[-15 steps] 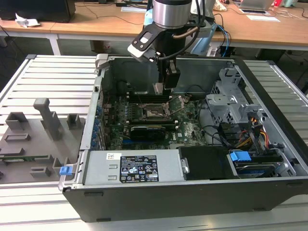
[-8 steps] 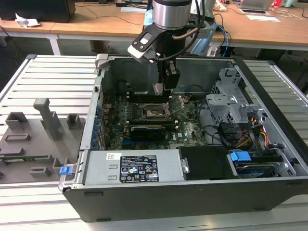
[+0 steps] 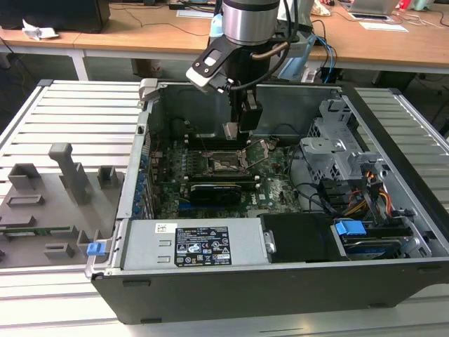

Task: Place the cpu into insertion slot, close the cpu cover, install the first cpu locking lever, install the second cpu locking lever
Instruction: 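Place the cpu into insertion slot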

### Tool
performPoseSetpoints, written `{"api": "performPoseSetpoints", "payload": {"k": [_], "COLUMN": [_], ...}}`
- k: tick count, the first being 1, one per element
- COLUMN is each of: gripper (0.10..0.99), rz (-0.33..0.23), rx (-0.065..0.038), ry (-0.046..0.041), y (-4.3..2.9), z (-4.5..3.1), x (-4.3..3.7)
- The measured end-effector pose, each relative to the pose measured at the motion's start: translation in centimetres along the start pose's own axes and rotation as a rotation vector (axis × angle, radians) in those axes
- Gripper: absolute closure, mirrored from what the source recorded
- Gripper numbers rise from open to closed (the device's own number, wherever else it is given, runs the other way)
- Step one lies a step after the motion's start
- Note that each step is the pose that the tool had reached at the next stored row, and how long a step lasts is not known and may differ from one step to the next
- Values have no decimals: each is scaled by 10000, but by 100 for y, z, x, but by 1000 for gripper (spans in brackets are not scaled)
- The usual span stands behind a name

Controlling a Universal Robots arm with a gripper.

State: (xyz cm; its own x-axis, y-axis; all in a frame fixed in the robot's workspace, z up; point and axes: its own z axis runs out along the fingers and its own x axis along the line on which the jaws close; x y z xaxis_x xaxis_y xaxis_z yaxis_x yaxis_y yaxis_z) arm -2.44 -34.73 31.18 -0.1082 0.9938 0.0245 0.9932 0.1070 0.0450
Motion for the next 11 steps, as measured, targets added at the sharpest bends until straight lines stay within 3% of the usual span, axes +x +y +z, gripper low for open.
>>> {"api": "performPoseSetpoints", "payload": {"k": [7,11], "gripper": [549,549], "rz": [25,352], "rx": [2,-1], "ry": [-2,-15], "y": [-3,-4], "z": [63,104], "x": [0,3]}}
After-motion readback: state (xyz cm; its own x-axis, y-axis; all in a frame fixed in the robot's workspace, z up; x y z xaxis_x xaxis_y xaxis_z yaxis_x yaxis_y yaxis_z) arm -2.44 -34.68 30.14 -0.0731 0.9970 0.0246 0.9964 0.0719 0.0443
